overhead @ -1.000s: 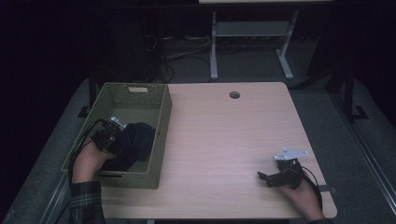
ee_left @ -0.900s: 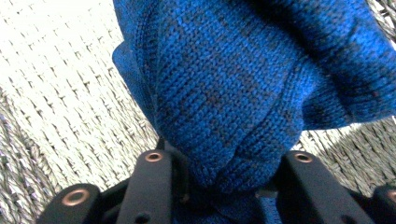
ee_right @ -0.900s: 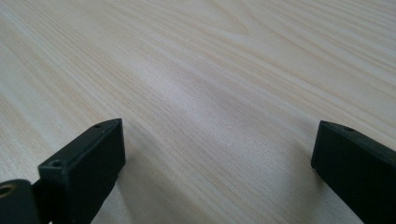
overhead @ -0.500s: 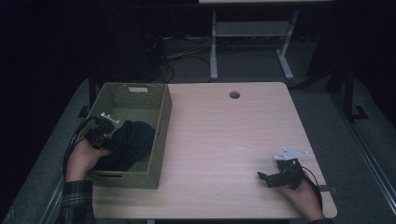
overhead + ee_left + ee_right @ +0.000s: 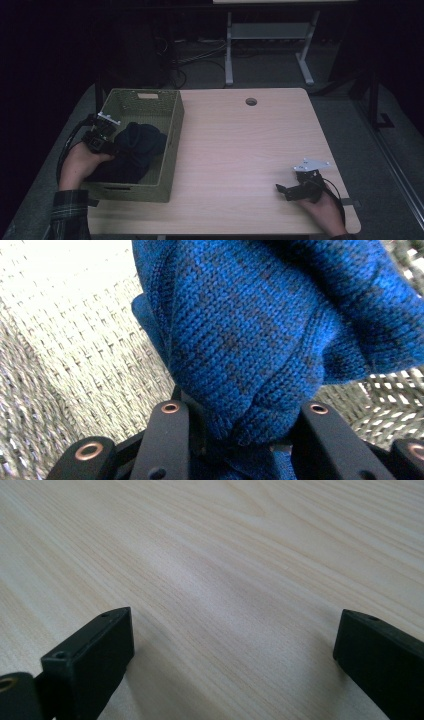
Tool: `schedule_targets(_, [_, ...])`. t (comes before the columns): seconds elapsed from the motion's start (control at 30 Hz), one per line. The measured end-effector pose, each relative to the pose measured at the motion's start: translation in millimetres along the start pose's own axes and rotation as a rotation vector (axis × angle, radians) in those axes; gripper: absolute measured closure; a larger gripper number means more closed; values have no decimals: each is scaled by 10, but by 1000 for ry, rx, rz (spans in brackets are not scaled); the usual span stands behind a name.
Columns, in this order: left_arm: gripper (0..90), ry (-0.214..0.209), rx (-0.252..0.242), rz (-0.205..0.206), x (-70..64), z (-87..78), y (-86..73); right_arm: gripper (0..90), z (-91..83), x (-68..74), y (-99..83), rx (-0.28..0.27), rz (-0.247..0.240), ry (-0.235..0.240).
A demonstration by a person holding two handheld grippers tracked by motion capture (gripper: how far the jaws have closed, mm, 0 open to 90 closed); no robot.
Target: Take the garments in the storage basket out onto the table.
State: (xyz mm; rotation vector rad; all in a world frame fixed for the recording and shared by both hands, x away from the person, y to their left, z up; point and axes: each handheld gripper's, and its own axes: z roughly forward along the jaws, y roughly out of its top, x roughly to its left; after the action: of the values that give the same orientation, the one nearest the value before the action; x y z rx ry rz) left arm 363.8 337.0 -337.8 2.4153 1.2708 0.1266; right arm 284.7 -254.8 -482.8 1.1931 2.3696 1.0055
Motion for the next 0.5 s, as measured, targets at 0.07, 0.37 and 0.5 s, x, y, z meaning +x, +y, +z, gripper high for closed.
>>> schedule_targets(0.07, [689, -7, -10, 3, -6, -43, 12, 26, 0, 0, 0, 0, 0, 0])
schedule_targets(0.37, [689, -2, -30, 35, -89, -261, 128, 26, 0, -1, 0, 0, -1, -1])
schedule_targets(0.5, [689, 1, -47, 49, -126, -365, 178, 26, -1, 0, 0, 0, 0, 0])
